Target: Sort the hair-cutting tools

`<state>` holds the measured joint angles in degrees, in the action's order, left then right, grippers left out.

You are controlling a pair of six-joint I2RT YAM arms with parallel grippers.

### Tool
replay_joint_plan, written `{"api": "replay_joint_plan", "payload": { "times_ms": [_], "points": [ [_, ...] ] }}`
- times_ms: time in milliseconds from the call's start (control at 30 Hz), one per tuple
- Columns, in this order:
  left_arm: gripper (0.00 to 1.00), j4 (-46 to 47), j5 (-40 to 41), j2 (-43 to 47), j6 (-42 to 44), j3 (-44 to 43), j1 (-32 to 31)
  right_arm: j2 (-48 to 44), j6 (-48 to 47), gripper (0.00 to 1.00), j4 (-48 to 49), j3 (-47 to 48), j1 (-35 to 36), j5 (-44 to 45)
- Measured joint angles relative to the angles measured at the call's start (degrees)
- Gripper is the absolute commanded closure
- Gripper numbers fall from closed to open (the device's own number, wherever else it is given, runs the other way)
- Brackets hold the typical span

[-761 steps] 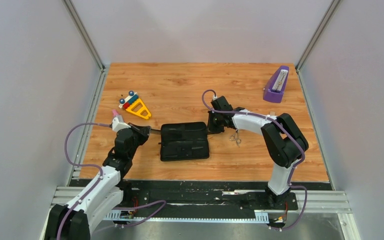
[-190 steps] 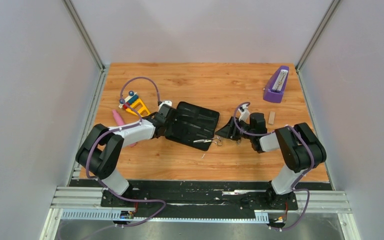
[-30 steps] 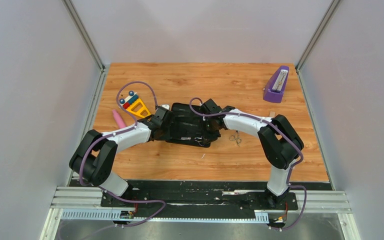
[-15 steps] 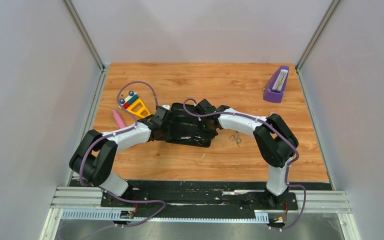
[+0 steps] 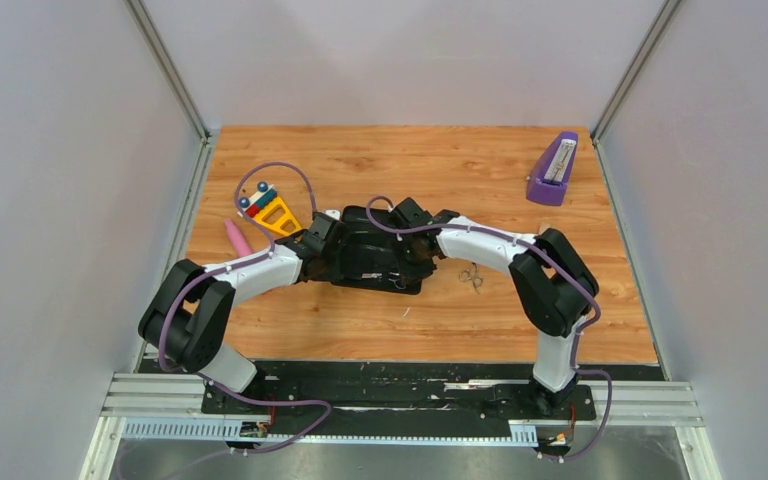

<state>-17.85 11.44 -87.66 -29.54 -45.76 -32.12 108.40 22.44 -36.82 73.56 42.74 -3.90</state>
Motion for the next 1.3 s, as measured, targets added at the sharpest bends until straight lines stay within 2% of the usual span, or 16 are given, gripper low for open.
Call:
{"api": "replay_joint_plan", "payload": {
  "times_ms": [133, 200, 300, 400, 533, 667, 867, 1100, 1233, 1300],
  "points": [
    [0.79, -0.2, -0.3, 0.0, 0.5, 0.0, 0.0, -3.6, -0.1, 0.47, -1.5, 0.0, -0.6, 2.4],
    [0.78, -0.4, -0.5, 0.0, 0.7, 0.0, 0.0, -6.8, -0.5, 0.42, -2.1, 0.0, -1.3, 4.7],
    [0.78, -0.5, -0.9, 0.0, 1.2, -0.1, 0.0, -11.0, -0.9, 0.4, -2.1, 0.0, -4.7, 7.5],
    [0.78, -1.9, -2.0, 0.0, 1.8, -0.5, -0.1, -13.3, -1.1, 0.39, -1.9, -0.5, -11.4, 8.6],
    [0.77, -4.3, -3.3, 0.0, 2.9, -1.2, -1.0, -12.5, -1.0, 0.39, -2.2, -2.4, -20.8, 9.5],
    [0.74, -6.2, -4.4, 0.2, 3.5, -1.4, -1.7, -9.9, -1.0, 0.4, -2.9, -3.1, -24.9, 9.2],
    [0.56, -9.5, -5.4, 1.1, 4.2, -1.4, -2.0, -4.8, -0.9, 0.42, -2.9, -3.1, -25.5, 6.8],
    [0.2, -13.4, -4.3, 4.9, 3.9, -1.7, -2.0, -1.7, 0.1, 0.5, -3.0, -3.1, -25.5, 5.5],
    [0.07, -14.5, -3.6, 9.0, 4.0, -2.7, -2.0, -1.6, 0.2, 0.59, -3.0, -3.1, -25.6, 5.8],
    [0.04, -14.5, -3.4, 11.3, 3.9, -3.3, -2.0, -1.4, 0.2, 0.68, -3.0, -3.1, -25.7, 6.2]
  ]
}}
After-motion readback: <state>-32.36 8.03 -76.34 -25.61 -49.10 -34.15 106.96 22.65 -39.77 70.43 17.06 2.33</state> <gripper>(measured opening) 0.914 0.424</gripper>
